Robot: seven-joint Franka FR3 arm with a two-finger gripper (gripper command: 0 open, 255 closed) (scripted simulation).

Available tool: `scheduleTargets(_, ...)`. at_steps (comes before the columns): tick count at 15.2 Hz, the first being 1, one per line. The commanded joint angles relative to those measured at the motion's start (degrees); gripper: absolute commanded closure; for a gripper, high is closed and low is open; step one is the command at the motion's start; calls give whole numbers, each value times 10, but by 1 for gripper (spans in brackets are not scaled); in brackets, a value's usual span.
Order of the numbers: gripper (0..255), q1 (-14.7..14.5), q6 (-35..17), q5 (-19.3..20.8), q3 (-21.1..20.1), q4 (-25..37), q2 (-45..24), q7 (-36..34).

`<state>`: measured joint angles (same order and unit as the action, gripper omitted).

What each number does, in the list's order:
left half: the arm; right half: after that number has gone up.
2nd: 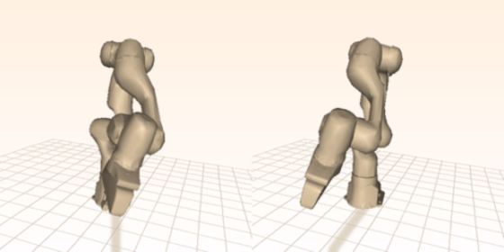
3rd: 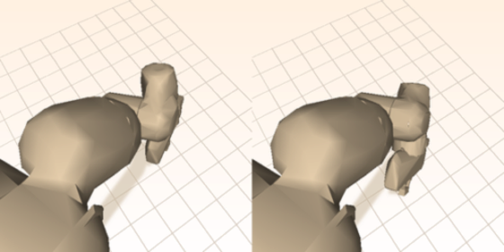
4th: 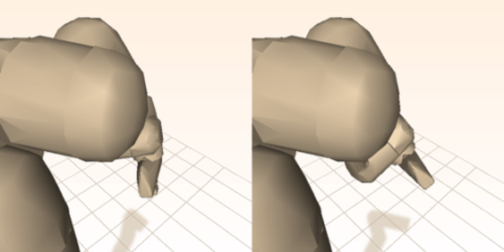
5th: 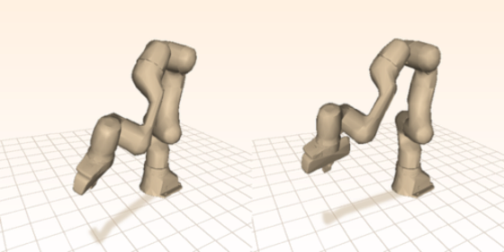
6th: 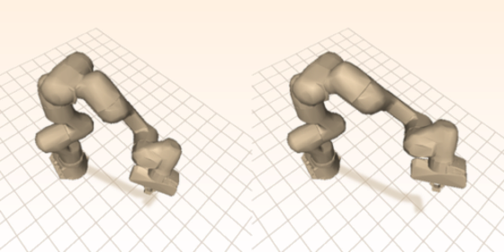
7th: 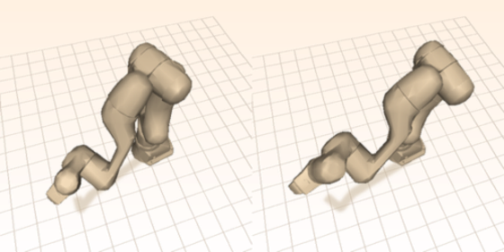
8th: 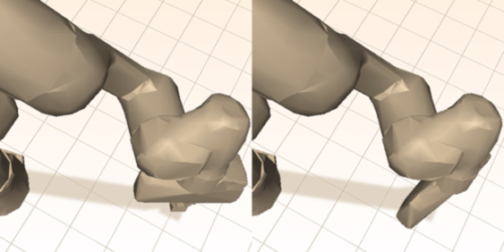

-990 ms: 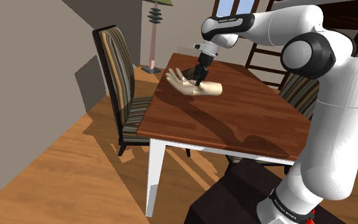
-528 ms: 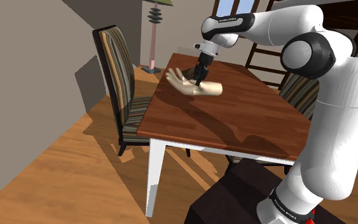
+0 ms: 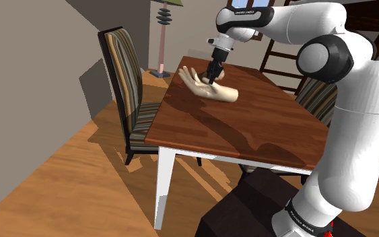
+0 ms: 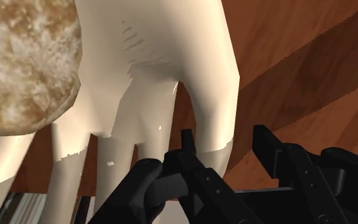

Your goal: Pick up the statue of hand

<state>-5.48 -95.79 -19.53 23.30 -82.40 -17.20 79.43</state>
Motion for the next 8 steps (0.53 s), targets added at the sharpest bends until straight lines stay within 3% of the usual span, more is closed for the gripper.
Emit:
scheduleTargets(1,255,1,15,0,0,18,0,-4)
scheduleTargets(8,255,8,57,-2,1,68,-8,-12)
